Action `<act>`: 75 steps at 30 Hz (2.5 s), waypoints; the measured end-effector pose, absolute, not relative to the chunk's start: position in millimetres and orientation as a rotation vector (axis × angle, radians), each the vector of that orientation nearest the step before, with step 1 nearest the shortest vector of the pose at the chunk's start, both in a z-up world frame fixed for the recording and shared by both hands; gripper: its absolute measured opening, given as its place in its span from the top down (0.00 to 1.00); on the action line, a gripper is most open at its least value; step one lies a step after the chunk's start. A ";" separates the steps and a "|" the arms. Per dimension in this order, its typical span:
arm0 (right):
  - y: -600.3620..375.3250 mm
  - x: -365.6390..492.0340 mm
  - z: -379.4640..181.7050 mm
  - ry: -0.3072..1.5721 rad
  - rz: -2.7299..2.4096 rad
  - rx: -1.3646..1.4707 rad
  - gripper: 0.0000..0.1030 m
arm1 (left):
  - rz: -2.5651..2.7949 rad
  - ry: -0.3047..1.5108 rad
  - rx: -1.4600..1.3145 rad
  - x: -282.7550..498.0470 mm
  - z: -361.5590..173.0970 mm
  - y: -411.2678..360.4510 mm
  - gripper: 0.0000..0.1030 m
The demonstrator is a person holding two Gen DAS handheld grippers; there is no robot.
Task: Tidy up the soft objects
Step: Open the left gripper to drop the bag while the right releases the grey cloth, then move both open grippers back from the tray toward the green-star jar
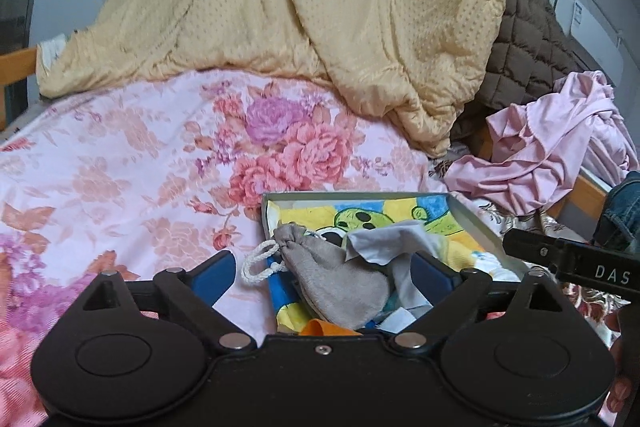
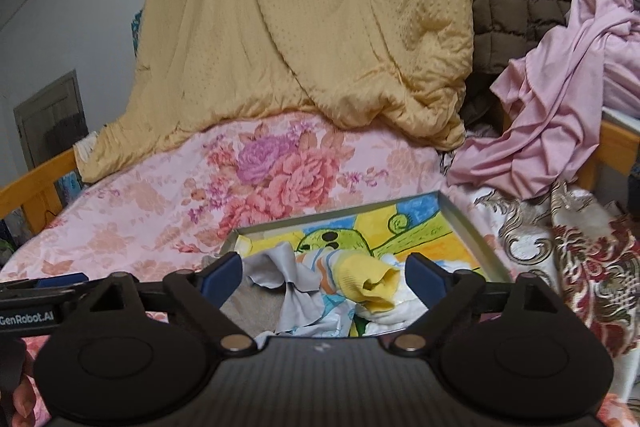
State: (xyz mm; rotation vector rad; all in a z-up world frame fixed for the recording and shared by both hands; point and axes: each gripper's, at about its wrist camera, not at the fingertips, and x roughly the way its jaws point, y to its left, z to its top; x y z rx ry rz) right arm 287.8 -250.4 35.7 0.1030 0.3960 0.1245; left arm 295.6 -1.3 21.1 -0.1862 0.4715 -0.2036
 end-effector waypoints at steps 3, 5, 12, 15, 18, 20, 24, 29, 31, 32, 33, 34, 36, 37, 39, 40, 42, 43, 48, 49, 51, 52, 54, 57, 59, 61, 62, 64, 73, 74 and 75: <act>-256.1 270.5 39.1 0.375 0.117 0.106 0.07 | -0.195 0.445 -0.170 278.1 27.6 -3.9 0.05; -260.3 259.6 40.2 0.374 0.122 0.120 0.06 | -0.191 0.436 -0.162 268.5 31.7 -6.3 0.04; -271.4 223.9 47.5 0.358 0.147 0.178 0.02 | -0.195 0.399 -0.152 230.4 43.7 -13.4 0.01; -275.9 206.9 49.0 0.353 0.152 0.206 0.01 | -0.201 0.394 -0.151 210.1 42.3 -15.4 0.01; -278.8 189.4 49.7 0.348 0.153 0.213 0.01 | -0.221 0.405 -0.129 193.0 39.7 -19.6 0.01; -279.2 180.4 50.2 0.341 0.150 0.209 0.01 | -0.227 0.399 -0.121 181.8 39.4 -21.4 0.01; -281.2 160.9 49.9 0.333 0.138 0.212 0.01 | -0.233 0.394 -0.125 164.3 40.6 -22.5 0.01; -281.5 142.9 46.4 0.347 0.128 0.211 0.01 | -0.222 0.403 -0.153 145.1 35.6 -17.4 0.01; -280.8 135.6 44.2 0.357 0.121 0.203 0.01 | -0.214 0.417 -0.163 138.8 32.2 -14.0 0.01; -279.8 132.7 43.1 0.360 0.117 0.198 0.01 | -0.211 0.425 -0.170 136.0 30.5 -11.8 0.01; -279.1 128.9 41.9 0.366 0.112 0.191 0.01 | -0.209 0.433 -0.178 133.3 29.0 -10.1 0.01; -278.8 125.7 40.7 0.371 0.107 0.186 0.01 | -0.209 0.442 -0.186 130.8 27.6 -8.5 0.01; -277.7 120.0 38.6 0.380 0.098 0.177 0.01 | -0.205 0.455 -0.193 126.3 25.2 -6.5 0.01; -277.4 117.0 37.4 0.386 0.094 0.176 0.01 | -0.202 0.461 -0.194 123.9 24.0 -5.9 0.01; -277.5 111.5 35.6 0.397 0.092 0.179 0.01 | -0.196 0.473 -0.194 119.3 21.1 -4.2 0.01; -277.5 109.3 34.8 0.401 0.090 0.181 0.01 | -0.194 0.477 -0.195 117.5 20.1 -3.3 0.01; -276.9 104.1 32.8 0.411 0.087 0.183 0.01 | -0.188 0.481 -0.199 113.9 19.1 -1.7 0.01; -276.3 102.5 32.0 0.417 0.086 0.183 0.01 | -0.185 0.482 -0.204 112.0 18.9 -0.6 0.01; -271.9 93.3 27.3 0.438 0.082 0.164 0.00 | -0.177 0.493 -0.217 101.2 16.6 3.9 0.01; -270.5 91.5 26.5 0.445 0.081 0.160 0.00 | -0.175 0.498 -0.216 99.4 15.9 4.4 0.01; -268.2 88.9 24.9 0.457 0.081 0.154 0.00 | -0.170 0.510 -0.210 96.7 14.5 4.6 0.01; -266.6 87.6 23.6 0.468 0.081 0.150 0.00 | -0.166 0.518 -0.206 95.7 13.9 4.7 0.01; -264.1 87.0 22.0 0.487 0.082 0.139 0.00 | -0.153 0.538 -0.193 93.7 11.9 4.0 0.01; -258.8 84.9 18.7 0.509 0.090 0.119 0.00 | -0.138 0.566 -0.179 91.3 7.7 5.1 0.01; -254.9 82.9 17.3 0.514 0.097 0.107 0.00 | -0.131 0.580 -0.176 89.4 5.1 6.1 0.01; -250.4 80.9 16.1 0.519 0.105 0.090 0.00 | -0.124 0.592 -0.176 87.5 3.2 7.4 0.01; -248.4 80.2 15.9 0.520 0.109 0.084 0.00 | -0.121 0.597 -0.176 86.4 2.4 8.0 0.01; -244.8 78.2 15.1 0.522 0.120 0.072 0.00 | -0.113 0.605 -0.176 84.3 1.3 9.2 0.01; -229.6 76.4 10.8 0.543 0.157 0.015 0.00 | -0.072 0.633 -0.196 81.8 -1.5 14.7 0.01; -228.2 76.3 10.2 0.544 0.160 0.010 0.00 | -0.070 0.633 -0.196 81.8 -1.6 14.8 0.01; -227.6 76.3 9.7 0.545 0.163 0.006 0.01 | -0.068 0.634 -0.196 82.0 -1.8 15.1 0.01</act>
